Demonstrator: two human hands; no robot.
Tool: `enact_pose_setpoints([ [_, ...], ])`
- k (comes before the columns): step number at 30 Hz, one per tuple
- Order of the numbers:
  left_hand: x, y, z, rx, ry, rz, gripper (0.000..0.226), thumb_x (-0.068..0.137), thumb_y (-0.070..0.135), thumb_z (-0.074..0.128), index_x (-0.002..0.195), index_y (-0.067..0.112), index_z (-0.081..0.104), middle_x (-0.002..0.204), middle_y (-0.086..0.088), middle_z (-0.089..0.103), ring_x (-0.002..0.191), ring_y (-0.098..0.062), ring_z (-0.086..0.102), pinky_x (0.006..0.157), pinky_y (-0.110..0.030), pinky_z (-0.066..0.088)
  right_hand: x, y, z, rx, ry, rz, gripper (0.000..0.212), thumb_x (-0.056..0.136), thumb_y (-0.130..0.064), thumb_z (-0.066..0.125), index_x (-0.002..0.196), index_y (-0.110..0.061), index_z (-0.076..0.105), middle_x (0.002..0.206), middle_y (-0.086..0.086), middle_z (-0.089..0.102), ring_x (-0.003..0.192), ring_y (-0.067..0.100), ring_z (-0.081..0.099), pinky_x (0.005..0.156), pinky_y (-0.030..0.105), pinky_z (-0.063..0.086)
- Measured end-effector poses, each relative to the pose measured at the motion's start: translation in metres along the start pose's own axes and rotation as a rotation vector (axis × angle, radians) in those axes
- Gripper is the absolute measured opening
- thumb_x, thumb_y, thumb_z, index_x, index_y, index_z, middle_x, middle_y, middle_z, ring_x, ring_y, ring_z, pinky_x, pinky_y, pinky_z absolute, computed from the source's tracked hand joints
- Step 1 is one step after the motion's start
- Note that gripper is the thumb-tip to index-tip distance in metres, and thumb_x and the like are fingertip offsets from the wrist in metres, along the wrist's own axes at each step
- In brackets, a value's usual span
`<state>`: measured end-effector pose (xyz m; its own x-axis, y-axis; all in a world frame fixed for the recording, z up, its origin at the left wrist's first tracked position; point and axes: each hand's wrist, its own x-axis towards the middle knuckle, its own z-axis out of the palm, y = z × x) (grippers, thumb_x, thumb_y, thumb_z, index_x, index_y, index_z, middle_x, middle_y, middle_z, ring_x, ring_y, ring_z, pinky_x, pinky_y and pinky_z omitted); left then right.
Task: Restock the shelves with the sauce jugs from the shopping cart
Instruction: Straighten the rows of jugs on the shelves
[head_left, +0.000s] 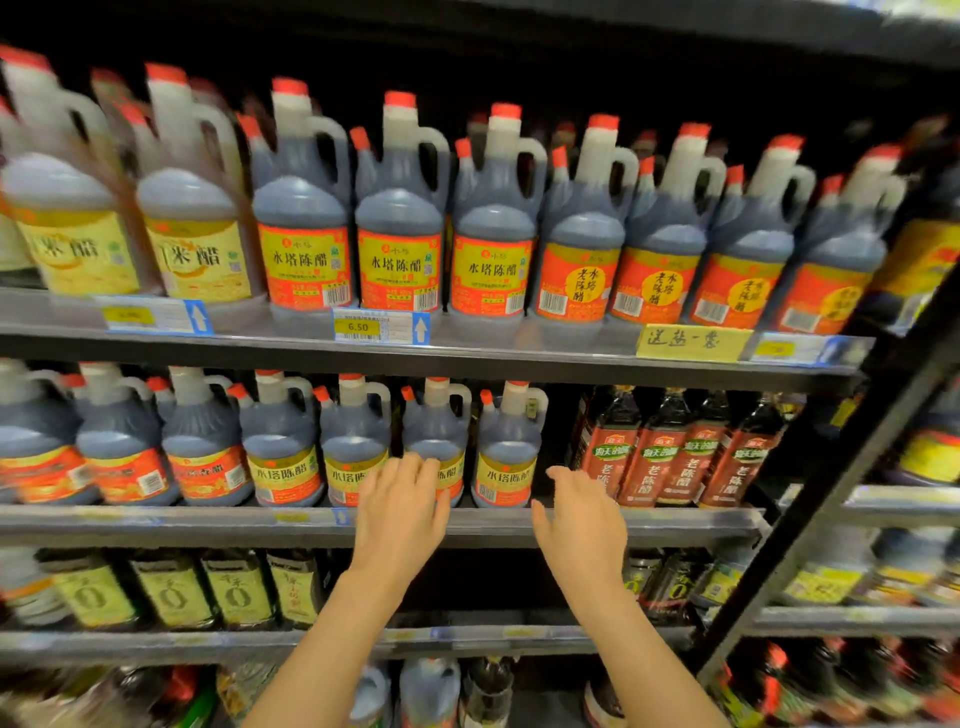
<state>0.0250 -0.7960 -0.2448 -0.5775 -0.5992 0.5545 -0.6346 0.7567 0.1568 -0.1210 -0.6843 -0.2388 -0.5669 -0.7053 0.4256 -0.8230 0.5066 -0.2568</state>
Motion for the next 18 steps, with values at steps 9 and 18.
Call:
enact_pose_setpoints([
  [9,-0.003,0.073,-0.135,0.166,-0.082,0.106,0.028,0.06,0.024,0.082,0.079,0.013,0.063,0.072,-0.005,0.061,0.068,-0.027,0.06,0.064,-0.039,0.048,-0.042,-0.012,-0.154,-0.216,-0.004,-0.046,0.038,0.069,-0.038,0.075,0.095,-0.013,0.063,0.084,0.004,0.065,0.079,0.025,0.063,0.06,0.034,0.048],
  [18,0.008,0.163,-0.199,0.115,-0.033,0.226,0.035,0.095,0.033,0.042,0.123,0.013,0.048,0.12,-0.006,0.053,0.114,-0.027,0.047,0.096,-0.04,0.03,-0.069,0.05,-0.248,-0.259,0.077,0.051,0.03,0.068,-0.029,0.076,0.085,-0.008,0.063,0.073,0.006,0.063,0.066,0.028,0.062,0.048,0.029,0.039],
])
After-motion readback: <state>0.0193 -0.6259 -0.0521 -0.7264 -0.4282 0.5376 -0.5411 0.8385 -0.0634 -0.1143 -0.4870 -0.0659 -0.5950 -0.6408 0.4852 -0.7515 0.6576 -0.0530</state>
